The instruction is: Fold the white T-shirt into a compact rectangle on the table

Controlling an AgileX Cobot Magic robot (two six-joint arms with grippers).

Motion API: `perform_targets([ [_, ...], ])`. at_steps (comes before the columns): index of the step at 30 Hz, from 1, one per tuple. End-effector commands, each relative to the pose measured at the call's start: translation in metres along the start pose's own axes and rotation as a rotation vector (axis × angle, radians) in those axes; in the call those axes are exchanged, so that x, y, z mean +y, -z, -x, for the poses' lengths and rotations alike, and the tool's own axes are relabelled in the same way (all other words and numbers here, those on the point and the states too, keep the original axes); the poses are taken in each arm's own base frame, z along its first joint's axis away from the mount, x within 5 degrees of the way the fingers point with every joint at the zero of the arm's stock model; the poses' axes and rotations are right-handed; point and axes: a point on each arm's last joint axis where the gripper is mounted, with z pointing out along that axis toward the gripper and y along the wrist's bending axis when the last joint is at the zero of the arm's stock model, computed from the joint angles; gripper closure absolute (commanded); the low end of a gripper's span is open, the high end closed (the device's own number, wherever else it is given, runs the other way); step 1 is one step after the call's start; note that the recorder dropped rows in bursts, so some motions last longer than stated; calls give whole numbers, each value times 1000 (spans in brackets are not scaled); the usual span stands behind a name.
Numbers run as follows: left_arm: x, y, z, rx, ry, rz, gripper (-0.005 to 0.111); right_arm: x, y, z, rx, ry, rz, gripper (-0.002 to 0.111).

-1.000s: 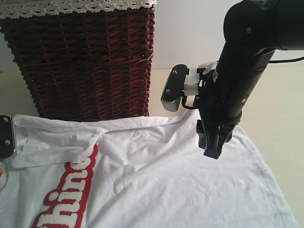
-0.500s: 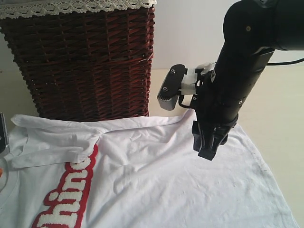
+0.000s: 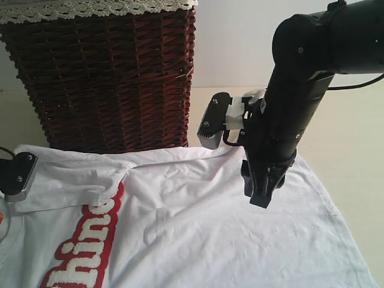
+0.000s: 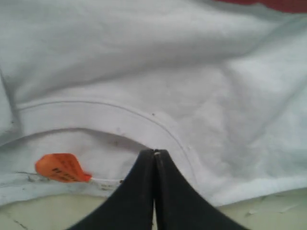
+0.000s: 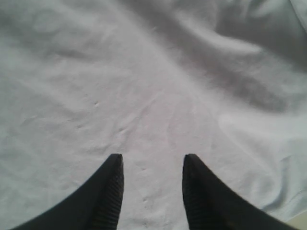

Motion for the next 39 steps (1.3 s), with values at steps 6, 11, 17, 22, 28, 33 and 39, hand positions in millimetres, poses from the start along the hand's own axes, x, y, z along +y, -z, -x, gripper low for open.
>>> perform_targets([
  [6, 8, -1, 2, -21, 36, 65, 37, -4, -12, 1, 13, 8, 3, 68],
  [11, 12, -8, 2, -20, 34, 61, 32, -4, -12, 0, 19, 14, -4, 68],
  [17, 14, -23, 3, -12, 33, 36, 32, -19, -11, -12, 121, 39, -115, 68],
  [22, 19, -32, 4, -18, 28, 59, 32, -32, -10, -23, 126, -6, -136, 68],
  [28, 23, -33, 5, -27, 16, 107, 32, -37, -9, -27, 121, -29, -140, 68],
  [33, 22, -46, 5, -23, 10, 94, 32, -37, -9, -26, 104, -36, -138, 68],
  [39, 24, -61, 6, -20, 9, 84, 37, -37, -9, -25, 99, -36, -142, 68],
])
